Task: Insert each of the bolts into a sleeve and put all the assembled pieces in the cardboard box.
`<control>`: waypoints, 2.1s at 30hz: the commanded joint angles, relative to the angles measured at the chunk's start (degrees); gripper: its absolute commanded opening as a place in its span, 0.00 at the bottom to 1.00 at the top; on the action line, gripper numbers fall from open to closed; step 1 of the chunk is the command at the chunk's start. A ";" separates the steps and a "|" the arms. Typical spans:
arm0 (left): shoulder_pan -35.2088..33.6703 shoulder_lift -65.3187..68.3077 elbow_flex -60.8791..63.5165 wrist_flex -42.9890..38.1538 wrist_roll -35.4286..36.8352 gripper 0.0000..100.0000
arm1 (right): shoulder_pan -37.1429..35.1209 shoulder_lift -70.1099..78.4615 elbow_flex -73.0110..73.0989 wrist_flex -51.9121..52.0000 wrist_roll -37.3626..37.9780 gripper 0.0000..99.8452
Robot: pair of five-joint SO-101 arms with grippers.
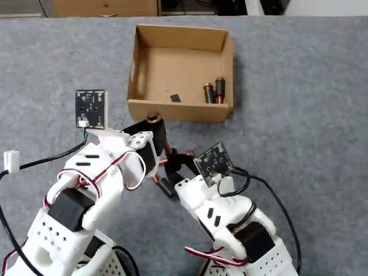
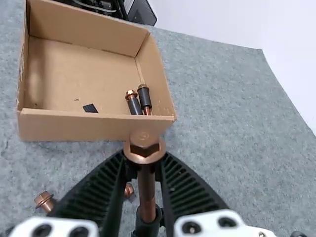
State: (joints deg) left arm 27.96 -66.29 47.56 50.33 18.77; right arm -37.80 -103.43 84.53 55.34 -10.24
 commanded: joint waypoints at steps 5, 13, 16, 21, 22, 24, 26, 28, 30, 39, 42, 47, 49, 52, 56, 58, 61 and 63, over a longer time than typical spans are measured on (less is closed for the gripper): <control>0.35 -0.48 0.97 -1.23 0.26 0.02 | -3.65 -7.69 -0.92 -0.09 -0.44 0.00; 0.26 -0.66 1.05 -0.26 0.18 0.02 | -3.91 -7.69 -2.07 -0.53 -0.18 0.00; 0.70 -0.84 0.26 3.69 0.35 0.02 | -3.03 -7.69 -4.09 -0.44 -0.09 0.00; 0.79 -0.84 -1.93 8.88 0.44 0.02 | -0.31 -7.34 -4.53 -0.88 -0.09 0.00; 0.79 -0.84 -1.76 9.23 0.44 0.02 | -0.31 -7.34 -4.53 -1.41 -0.09 0.00; 0.79 -0.84 -1.32 9.41 0.44 0.02 | -0.22 -7.34 -4.53 -2.20 -0.09 0.00; 0.79 -0.84 -0.62 9.41 0.44 0.02 | -0.22 -7.34 -4.53 -2.37 -0.09 0.00; 0.88 -0.84 0.26 9.41 0.09 0.02 | -0.22 -7.34 -4.53 -2.29 -0.09 0.00; 0.88 -0.84 0.35 9.41 0.00 0.02 | -0.22 -7.34 -4.53 -2.20 -0.09 0.00; 0.88 -0.84 0.79 9.14 0.35 0.20 | -0.22 -7.25 -4.18 -2.11 -0.09 0.00; 0.88 -0.84 0.79 9.14 0.35 0.22 | -0.22 -7.25 -4.18 -2.11 -0.09 0.00; 0.53 -0.84 0.70 8.97 0.35 0.22 | 0.13 -7.25 -4.53 -2.46 0.00 0.00; -0.79 -0.92 -0.09 8.62 0.00 0.22 | 2.51 -7.16 -4.70 -3.69 0.00 0.00; -6.59 -1.80 -1.32 6.33 0.00 0.22 | 9.98 -6.64 -4.79 -8.35 0.00 0.00; -13.98 -4.18 0.18 3.16 0.00 0.22 | 20.62 -5.41 -4.97 -16.79 -0.44 0.00; -15.65 -4.88 2.73 3.16 0.00 0.21 | 22.99 -4.26 -6.02 -19.60 -0.53 0.00; -17.49 -5.14 8.70 2.73 -0.09 0.10 | 24.22 -0.40 -9.63 -22.07 -0.53 0.00; -19.08 -5.14 12.04 2.73 -0.09 0.01 | 24.66 4.18 -12.97 -23.74 -0.35 0.00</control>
State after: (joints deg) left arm 11.16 -70.86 56.44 54.37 18.86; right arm -15.03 -102.55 78.37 35.65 -10.15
